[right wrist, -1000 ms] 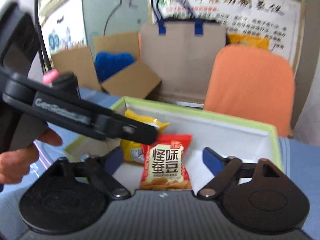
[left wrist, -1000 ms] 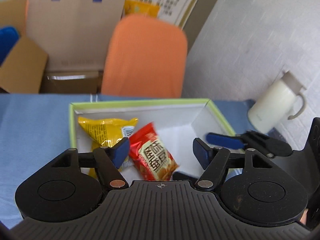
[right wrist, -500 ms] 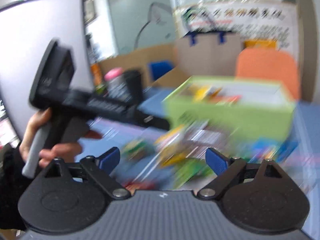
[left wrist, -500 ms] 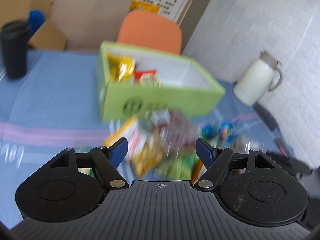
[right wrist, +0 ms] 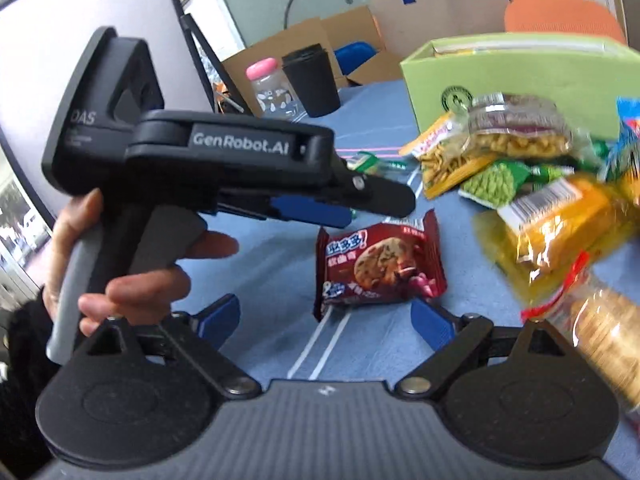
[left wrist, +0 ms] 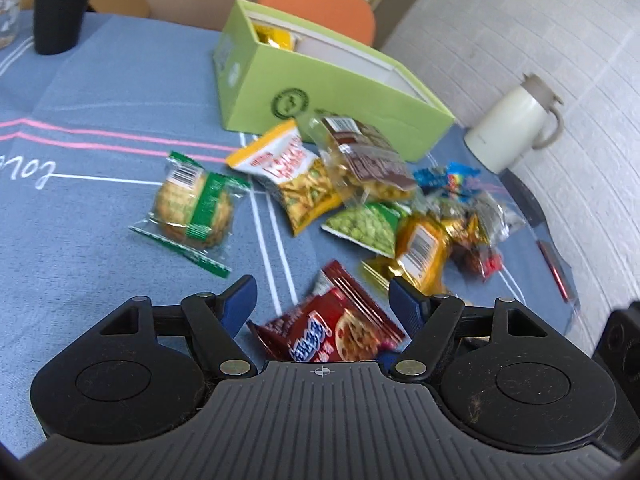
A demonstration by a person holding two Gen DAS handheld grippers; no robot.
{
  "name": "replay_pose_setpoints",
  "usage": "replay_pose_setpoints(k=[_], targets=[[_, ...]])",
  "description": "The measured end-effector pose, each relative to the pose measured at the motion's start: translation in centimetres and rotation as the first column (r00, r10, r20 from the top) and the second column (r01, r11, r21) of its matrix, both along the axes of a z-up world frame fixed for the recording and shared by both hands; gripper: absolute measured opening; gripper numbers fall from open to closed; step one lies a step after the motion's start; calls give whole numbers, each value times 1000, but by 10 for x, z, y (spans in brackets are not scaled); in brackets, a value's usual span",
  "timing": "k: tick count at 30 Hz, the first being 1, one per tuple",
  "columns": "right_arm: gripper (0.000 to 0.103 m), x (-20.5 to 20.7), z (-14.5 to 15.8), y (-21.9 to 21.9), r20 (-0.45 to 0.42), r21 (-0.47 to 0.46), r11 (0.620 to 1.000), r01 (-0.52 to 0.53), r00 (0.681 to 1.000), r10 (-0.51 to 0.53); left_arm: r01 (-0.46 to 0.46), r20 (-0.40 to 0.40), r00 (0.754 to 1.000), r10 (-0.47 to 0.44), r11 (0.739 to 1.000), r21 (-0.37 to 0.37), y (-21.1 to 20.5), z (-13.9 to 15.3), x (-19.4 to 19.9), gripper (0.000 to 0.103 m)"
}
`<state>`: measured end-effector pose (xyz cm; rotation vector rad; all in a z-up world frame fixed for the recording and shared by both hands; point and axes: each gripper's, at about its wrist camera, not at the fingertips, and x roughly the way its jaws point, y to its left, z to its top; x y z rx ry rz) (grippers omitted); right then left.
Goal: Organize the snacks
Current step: 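Return the left tool to the pile and grasp the brown cookie packet, then carry the cookie packet into the green box and open the left tool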
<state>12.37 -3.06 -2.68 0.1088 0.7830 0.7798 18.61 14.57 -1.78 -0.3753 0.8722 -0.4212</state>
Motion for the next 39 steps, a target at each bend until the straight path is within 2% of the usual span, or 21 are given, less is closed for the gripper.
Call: replay_pose_setpoints(k=[3, 5, 6, 8, 11, 13, 17, 21, 22, 23, 25, 28, 33, 37, 39], targets=[[92, 12, 4, 6, 32, -22, 1000, 11, 999, -10, 31, -11, 999, -31, 999, -15, -4, -4, -7, 58], [92, 13, 7, 11, 69, -79, 997, -9, 998, 14, 32, 4, 999, -32, 999, -10, -5, -1, -16, 56], [92, 12, 7, 12, 92, -97, 995, -3, 996, 12, 33, 12, 999, -33, 999, -13, -5, 1, -21, 58], [92, 12, 7, 10, 88, -91, 996, -14, 996, 22, 32, 26, 999, -32, 999, -25, -2, 5, -26, 59], [92, 8, 4, 5, 84, -81, 997, 21, 996, -15, -6, 43, 999, 5, 1000, 14, 1, 9, -26, 61], [92, 5, 1, 7, 96, -93, 994, 48, 995, -39, 0, 38, 999, -1, 999, 33, -2, 8, -22, 60], [92, -2, -3, 16, 132, -135, 989, 57, 991, -39, 35, 14, 999, -36, 997, 69, -11, 0, -16, 54], [88, 3, -9, 27, 173, -184, 981, 59, 985, -27, 56, -5, 998, -56, 995, 79, -16, -7, -14, 40], [82, 3, -9, 28, 190, -200, 978, 66, 981, -28, 53, -2, 999, -53, 995, 83, -16, -9, -14, 36], [73, 4, -8, 29, 204, -218, 973, 69, 979, -24, 43, 5, 999, -44, 994, 96, -16, -9, -16, 29], [70, 6, -4, 25, 197, -202, 977, 65, 980, -24, 21, 1, 1000, -21, 996, 88, -15, -7, -19, 25], [70, 6, 11, 21, 255, -209, 975, 78, 967, -22, -2, 21, 1000, 1, 999, 53, -15, 8, -19, 25], [71, 22, 50, 3, 359, -187, 973, 136, 932, -61, -4, 106, 994, 5, 1000, -3, -25, 51, 1, 25], [75, 65, 83, -16, 416, -177, 970, 169, 906, -82, 10, 178, 984, -5, 1000, -29, -45, 89, 43, 25], [77, 95, 95, -21, 445, -203, 961, 187, 892, -79, 20, 189, 982, -11, 999, -41, -56, 104, 76, 25]])
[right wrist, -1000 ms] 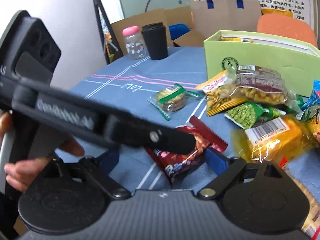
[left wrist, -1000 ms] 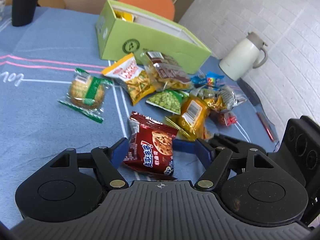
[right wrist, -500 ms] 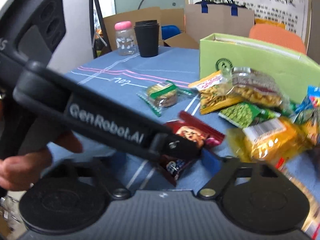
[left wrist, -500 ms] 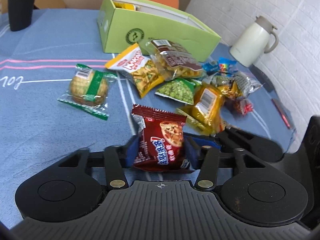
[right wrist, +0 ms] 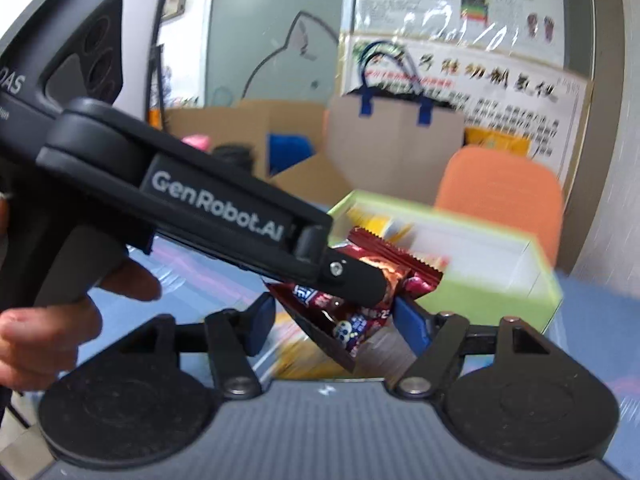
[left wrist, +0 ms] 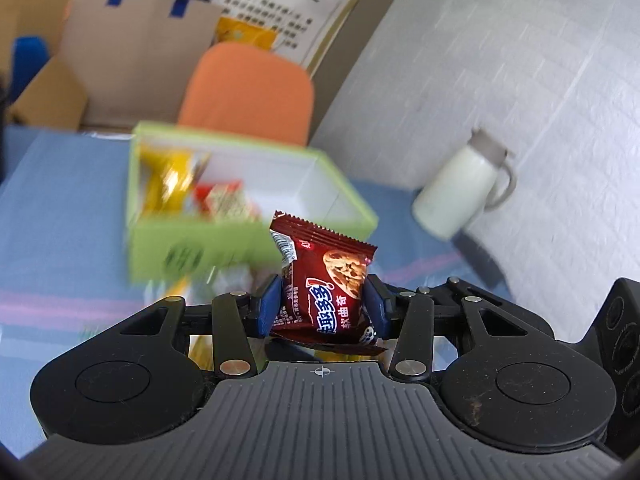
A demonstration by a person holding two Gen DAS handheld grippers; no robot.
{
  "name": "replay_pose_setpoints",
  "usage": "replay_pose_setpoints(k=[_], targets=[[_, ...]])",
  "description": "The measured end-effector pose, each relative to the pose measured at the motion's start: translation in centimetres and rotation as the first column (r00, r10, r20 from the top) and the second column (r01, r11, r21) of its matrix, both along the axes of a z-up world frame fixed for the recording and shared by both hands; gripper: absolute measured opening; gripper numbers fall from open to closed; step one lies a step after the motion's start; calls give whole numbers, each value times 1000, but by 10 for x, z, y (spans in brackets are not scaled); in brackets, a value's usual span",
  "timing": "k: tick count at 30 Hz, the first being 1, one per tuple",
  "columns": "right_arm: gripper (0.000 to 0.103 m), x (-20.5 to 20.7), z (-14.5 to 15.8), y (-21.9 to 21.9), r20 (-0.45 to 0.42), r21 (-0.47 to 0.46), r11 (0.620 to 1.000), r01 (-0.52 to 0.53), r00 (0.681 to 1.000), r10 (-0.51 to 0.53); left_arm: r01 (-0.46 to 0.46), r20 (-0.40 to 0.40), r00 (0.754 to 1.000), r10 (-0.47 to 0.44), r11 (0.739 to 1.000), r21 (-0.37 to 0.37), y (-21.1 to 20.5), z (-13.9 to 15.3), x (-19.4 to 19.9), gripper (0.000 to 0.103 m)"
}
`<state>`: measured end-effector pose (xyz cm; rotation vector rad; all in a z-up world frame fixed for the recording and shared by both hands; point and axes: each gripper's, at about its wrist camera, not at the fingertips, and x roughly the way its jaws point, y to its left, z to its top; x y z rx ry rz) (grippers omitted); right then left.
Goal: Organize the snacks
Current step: 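Carry the cookie packet into the green box and open the left tool, then return the left tool to the pile and grasp the wrapped biscuit bar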
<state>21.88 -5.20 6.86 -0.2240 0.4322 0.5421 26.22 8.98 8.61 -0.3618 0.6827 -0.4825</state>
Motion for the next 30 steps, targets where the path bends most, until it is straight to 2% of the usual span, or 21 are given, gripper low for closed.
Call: replay_pose_setpoints(k=[2, 5, 10, 11, 13, 14, 15, 16, 18, 20, 25, 28, 30], targets=[[77, 33, 7, -4, 13, -37, 999, 12, 1000, -11, 5, 1, 1000, -5, 1000, 2, -12, 10, 35, 25], [77, 83, 8, -14, -19, -52, 998, 25, 999, -26, 4, -10, 1000, -4, 1000, 23, -30, 14, 85, 26], [76, 148, -9, -28, -124, -41, 999, 31, 992, -36, -2, -66, 998, 6, 998, 67, -52, -7, 150, 27], [76, 158, -15, -30, -151, -39, 999, 31, 988, -36, -1, -83, 997, 7, 998, 69, -55, -13, 160, 31], [75, 173, -23, -38, -197, -39, 998, 56, 978, -63, -22, -125, 992, 32, 996, 85, -55, -26, 177, 44], [75, 171, -22, -44, -193, -36, 997, 73, 978, -79, -39, -147, 988, 53, 995, 93, -53, -29, 179, 46], [76, 164, -18, -53, -173, -19, 997, 77, 982, -79, -42, -140, 989, 54, 995, 85, -48, -29, 175, 47], [81, 154, -13, -63, -152, 6, 997, 79, 985, -77, -41, -113, 992, 49, 996, 75, -42, -27, 167, 49], [93, 128, -3, -80, -116, 48, 996, 80, 991, -74, -66, -61, 996, 71, 995, 81, -32, -20, 145, 61], [94, 94, 3, -93, -78, 69, 995, 69, 995, -64, -88, -21, 996, 90, 992, 87, -23, -15, 120, 65], [94, 2, 7, -108, -23, 125, 992, 36, 999, -33, -62, -8, 998, 63, 996, 68, -18, -23, 57, 67], [94, -50, -4, -112, -45, 131, 991, 10, 999, -5, -42, -24, 999, 44, 997, 71, -22, -37, 16, 67], [93, -73, -23, -110, -110, 115, 993, 8, 994, 4, -33, -53, 998, 37, 997, 75, -25, -50, -10, 67]])
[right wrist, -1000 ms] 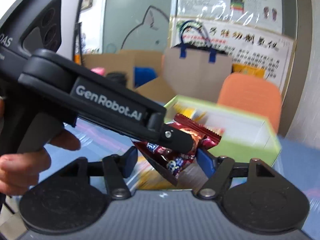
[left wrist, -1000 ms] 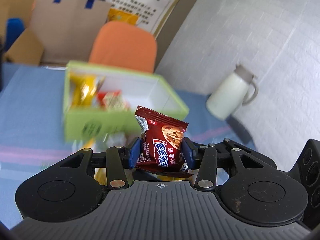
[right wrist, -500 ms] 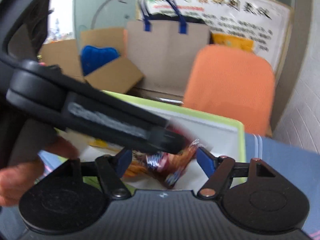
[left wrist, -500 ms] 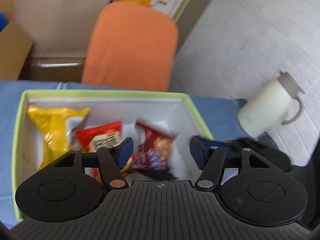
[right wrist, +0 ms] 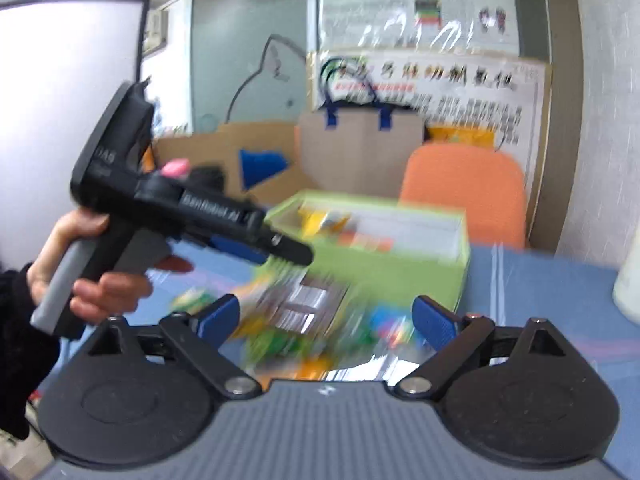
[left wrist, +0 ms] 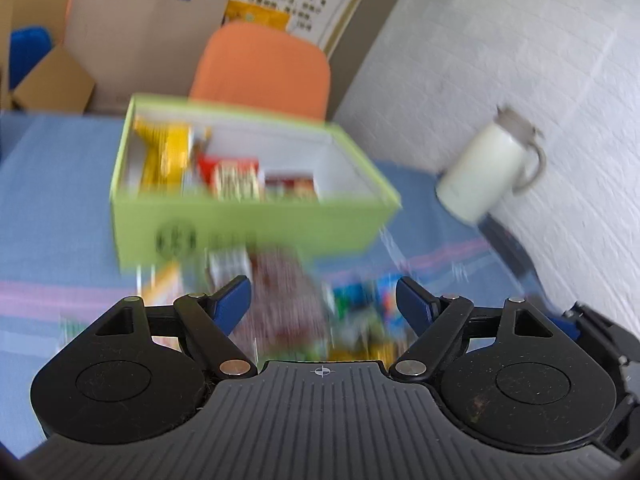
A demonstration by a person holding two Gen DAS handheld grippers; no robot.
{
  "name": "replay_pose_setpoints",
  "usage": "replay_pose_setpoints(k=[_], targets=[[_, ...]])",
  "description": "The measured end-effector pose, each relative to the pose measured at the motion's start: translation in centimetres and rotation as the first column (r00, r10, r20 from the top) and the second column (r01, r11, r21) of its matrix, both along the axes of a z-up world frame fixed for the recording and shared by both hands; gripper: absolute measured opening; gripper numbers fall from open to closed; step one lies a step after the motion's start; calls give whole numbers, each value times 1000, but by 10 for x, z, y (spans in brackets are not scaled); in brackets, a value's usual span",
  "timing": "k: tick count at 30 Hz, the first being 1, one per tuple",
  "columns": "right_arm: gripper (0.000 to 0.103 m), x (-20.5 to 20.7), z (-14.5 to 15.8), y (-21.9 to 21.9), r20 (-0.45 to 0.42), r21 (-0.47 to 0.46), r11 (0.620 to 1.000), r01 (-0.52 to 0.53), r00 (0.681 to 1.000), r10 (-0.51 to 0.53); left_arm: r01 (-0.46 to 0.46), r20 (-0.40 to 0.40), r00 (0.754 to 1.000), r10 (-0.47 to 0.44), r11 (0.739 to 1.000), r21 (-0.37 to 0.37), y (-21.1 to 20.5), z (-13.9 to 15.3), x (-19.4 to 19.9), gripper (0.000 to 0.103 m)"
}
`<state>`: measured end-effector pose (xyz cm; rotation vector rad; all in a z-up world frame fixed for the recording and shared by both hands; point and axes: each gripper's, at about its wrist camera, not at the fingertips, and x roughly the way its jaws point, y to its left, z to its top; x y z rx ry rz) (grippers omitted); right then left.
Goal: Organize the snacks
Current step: 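Return the left tool to the pile and grasp the wrapped biscuit bar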
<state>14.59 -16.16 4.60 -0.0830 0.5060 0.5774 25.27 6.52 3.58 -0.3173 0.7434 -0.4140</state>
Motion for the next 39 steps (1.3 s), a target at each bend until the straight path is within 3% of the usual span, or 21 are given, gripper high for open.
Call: replay_pose_setpoints(k=[4, 7, 10, 16, 20, 25, 32, 33, 37, 39], targets=[[93, -19, -45, 4, -147, -41, 999, 30, 988, -36, -2, -107, 994, -2, 999, -39, -2, -34, -45, 65], [93, -26, -67, 7, -175, -32, 998, 63, 982, -67, -3, -185, 983, -18, 994, -110, 0, -52, -67, 63], [93, -34, -78, 14, -177, -14, 997, 70, 982, -72, -37, -189, 982, 15, 993, -110, 7, -55, -85, 63], [93, -55, -71, 37, -178, 22, 999, 44, 983, -39, -80, -159, 985, 66, 993, -85, 17, -45, -102, 67], [93, -69, -66, 37, -161, 28, 997, 67, 985, -62, -20, -181, 984, 0, 994, -106, 5, -47, -103, 65], [93, -68, -68, 33, -150, -10, 993, 121, 981, -121, 40, -256, 963, -85, 983, -179, -16, -59, -98, 56], [93, -62, -73, 38, -109, -55, 992, 110, 987, -116, 22, -294, 953, -73, 985, -173, -37, -64, -89, 53], [92, -62, -74, 38, -109, -56, 993, 105, 988, -111, 21, -295, 953, -72, 985, -173, -38, -64, -89, 53], [72, -62, -75, 30, -121, -21, 993, 113, 986, -115, 21, -306, 949, -70, 987, -159, -41, -66, -89, 53], [71, -60, -76, 27, -122, -22, 992, 121, 985, -123, 18, -307, 950, -65, 988, -155, -42, -66, -89, 53]])
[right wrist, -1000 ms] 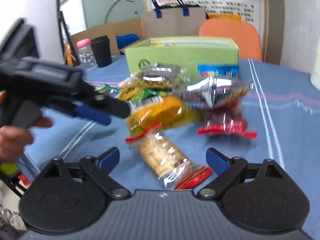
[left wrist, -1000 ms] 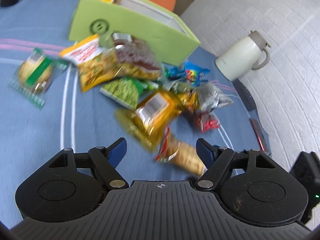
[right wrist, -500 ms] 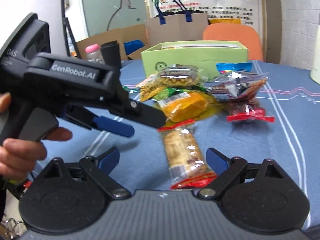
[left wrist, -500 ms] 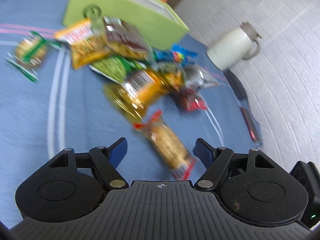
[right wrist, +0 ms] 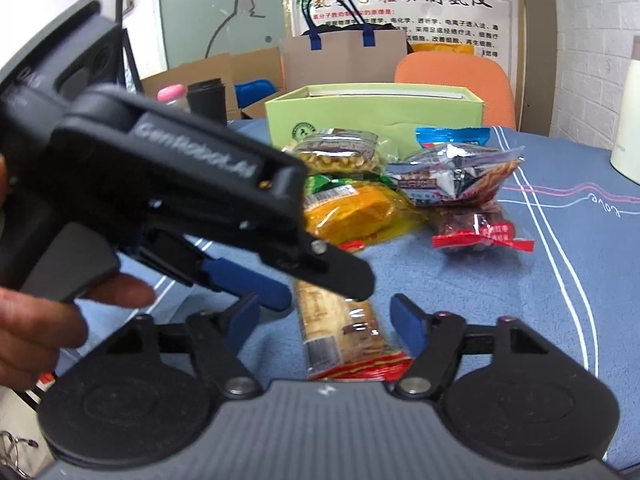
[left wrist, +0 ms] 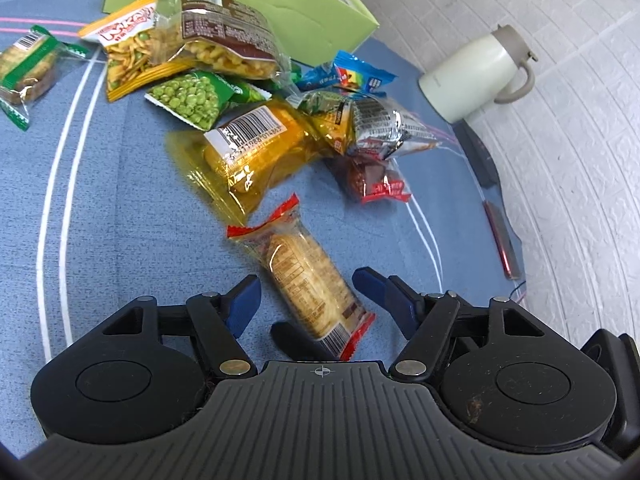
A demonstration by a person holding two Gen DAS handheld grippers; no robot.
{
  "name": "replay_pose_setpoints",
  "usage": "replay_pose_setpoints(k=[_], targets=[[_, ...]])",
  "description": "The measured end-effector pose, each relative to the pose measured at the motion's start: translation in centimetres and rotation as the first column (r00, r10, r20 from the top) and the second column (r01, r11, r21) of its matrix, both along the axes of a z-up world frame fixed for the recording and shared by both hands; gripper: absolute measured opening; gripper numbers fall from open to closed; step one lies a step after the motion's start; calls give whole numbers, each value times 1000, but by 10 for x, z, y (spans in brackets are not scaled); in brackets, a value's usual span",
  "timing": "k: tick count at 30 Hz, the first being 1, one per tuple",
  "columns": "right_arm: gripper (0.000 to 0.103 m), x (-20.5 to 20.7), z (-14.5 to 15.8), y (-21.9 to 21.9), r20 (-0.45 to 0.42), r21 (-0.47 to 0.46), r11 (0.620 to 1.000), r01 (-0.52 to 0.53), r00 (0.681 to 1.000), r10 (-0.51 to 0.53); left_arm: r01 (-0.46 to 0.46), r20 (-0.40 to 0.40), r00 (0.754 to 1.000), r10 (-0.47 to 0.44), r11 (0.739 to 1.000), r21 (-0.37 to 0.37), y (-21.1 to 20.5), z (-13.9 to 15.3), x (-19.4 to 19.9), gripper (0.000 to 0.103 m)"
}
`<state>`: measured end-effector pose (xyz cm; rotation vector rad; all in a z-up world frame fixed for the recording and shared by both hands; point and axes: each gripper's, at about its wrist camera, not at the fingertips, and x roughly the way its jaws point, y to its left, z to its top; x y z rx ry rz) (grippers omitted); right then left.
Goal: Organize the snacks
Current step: 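Return the left tool to the pile and grasp the wrapped biscuit bar, then carry the biscuit bar into the green box and open the left tool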
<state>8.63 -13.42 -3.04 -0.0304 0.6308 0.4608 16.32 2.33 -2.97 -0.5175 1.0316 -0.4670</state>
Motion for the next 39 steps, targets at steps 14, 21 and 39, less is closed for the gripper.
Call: replay_pose_setpoints(k=[14, 21, 39], targets=[[56, -6, -4, 2, 21, -37, 999, -15, 1000, 16, -23, 31, 999, 21, 998, 62, -12, -1, -4, 9], [58, -12, 40, 5, 124, -18, 999, -30, 992, 32, -39, 109, 993, 42, 999, -31, 7, 42, -10, 7], [59, 216, 108, 24, 234, -88, 994, -57, 969, 76, -73, 320, 946, 48, 995, 67, -5, 146, 191, 8]])
